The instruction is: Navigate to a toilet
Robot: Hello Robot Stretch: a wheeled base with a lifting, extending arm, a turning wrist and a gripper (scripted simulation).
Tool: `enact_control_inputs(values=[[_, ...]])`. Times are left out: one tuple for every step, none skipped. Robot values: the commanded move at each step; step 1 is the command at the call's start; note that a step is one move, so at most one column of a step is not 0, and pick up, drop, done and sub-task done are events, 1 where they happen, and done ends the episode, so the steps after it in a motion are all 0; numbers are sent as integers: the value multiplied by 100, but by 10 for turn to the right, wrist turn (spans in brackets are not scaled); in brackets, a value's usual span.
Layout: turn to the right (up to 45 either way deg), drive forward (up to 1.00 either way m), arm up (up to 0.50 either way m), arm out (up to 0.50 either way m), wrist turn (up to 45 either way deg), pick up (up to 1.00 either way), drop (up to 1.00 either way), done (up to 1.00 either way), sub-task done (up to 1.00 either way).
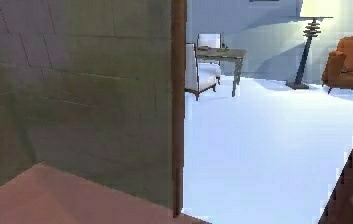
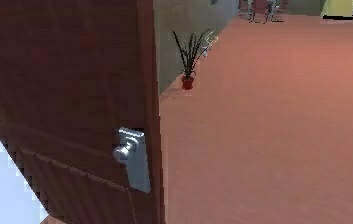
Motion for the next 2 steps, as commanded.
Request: enact_control_inputs(values=[[270,0,0,0,0,0,0,0,0],[0,100,0,0,0,0,0,0,0]])
